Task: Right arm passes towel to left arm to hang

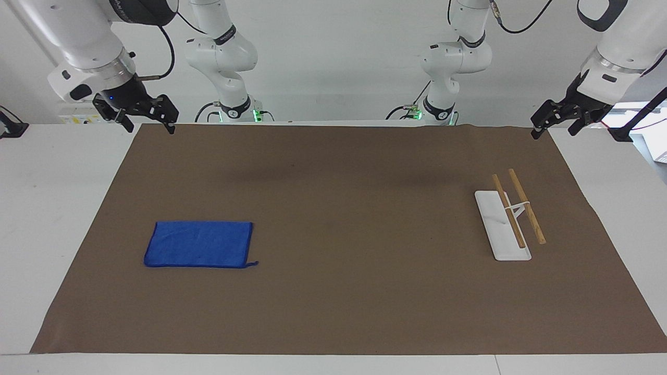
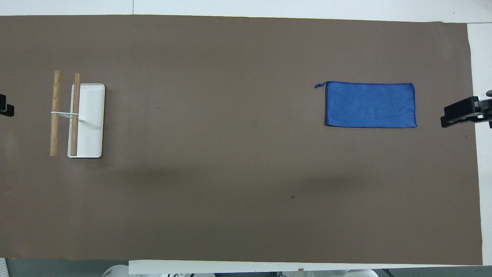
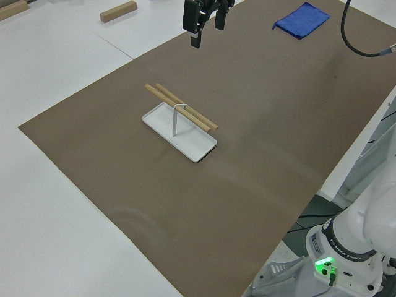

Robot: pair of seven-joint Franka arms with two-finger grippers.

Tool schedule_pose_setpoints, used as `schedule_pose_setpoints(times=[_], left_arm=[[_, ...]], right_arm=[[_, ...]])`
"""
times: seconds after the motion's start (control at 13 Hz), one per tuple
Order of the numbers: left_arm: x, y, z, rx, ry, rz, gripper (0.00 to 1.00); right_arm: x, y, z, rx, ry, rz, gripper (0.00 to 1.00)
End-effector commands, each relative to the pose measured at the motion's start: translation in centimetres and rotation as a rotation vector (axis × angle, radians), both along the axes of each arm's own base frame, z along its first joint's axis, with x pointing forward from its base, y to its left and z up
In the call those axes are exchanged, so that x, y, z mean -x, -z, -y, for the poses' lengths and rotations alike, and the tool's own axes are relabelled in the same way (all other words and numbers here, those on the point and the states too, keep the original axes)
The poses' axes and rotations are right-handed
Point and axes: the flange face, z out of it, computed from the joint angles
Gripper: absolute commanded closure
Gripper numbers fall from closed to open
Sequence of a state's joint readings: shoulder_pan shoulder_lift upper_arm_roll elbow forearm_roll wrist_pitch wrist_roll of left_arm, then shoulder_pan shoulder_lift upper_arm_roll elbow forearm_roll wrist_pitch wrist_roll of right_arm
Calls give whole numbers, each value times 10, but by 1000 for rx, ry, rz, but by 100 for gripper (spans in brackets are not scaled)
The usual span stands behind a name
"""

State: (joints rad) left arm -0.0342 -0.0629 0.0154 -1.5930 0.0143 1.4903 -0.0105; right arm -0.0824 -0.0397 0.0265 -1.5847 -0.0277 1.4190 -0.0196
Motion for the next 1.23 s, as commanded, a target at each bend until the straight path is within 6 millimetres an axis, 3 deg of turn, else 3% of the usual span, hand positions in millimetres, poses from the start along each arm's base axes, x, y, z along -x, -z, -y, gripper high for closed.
schedule_pose_setpoints(times=[0.0, 0.15, 0.23, 0.46, 0.54, 0.69, 0.77, 0.92, 1.15], left_arm=[[9, -1, -1, -15, -11, -7, 0], [9, -1, -1, -15, -11, -7, 0], [9, -1, -1, -15, -11, -7, 0], [9, -1, -1, -15, -11, -7, 0], [9, -1, -1, -15, -11, -7, 0], [9, -1, -1, -15, -11, -7, 0], [9, -1, -1, -15, -11, -7, 0], [9, -1, -1, -15, -11, -7, 0], [9, -1, -1, -15, -11, -7, 0]], right_arm=[[-1, 20, 2, 0, -50, 60, 0], [-11, 53, 0, 2, -51, 95, 0], [-26, 75, -4, 1, -59, 114, 0], [-70, 158, -6, -2, -64, 144, 0], [-72, 186, -6, -3, -65, 157, 0], [-53, 251, -1, -5, -57, 169, 0], [-46, 265, -2, -7, -61, 159, 0], [-50, 289, 0, -9, -60, 140, 0], [-52, 310, 4, -13, -95, 134, 6]])
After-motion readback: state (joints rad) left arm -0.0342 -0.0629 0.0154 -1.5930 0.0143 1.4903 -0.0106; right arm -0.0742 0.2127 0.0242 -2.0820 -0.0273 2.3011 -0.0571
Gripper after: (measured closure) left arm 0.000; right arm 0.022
